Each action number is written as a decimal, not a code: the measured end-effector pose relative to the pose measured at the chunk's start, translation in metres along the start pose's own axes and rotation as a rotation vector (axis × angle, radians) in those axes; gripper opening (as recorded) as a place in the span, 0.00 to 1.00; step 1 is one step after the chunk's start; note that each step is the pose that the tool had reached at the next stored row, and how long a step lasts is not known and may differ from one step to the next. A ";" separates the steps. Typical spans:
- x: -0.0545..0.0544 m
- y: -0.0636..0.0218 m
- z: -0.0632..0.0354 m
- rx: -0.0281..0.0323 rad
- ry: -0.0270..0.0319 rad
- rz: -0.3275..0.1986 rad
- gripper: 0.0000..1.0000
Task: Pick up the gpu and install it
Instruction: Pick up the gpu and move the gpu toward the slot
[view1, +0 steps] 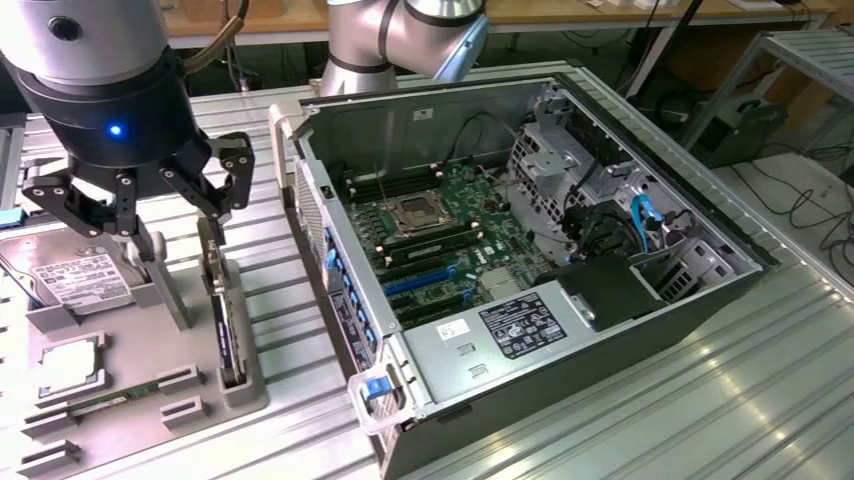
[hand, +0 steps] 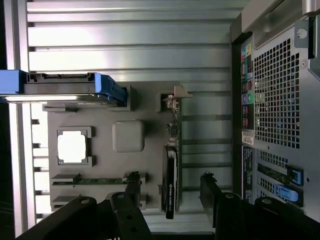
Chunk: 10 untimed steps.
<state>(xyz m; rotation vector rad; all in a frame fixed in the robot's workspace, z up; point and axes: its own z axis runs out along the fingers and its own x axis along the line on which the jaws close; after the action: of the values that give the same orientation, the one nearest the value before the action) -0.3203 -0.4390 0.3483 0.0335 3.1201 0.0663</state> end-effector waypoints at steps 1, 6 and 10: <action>0.000 -0.0001 0.0009 -0.0001 -0.0001 0.000 0.60; 0.000 -0.0007 0.0053 -0.0002 0.0000 -0.003 0.60; 0.000 -0.0010 0.0079 -0.0002 0.0001 -0.004 0.60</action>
<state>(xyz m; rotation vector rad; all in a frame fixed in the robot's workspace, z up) -0.3203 -0.4396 0.3404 0.0270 3.1202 0.0665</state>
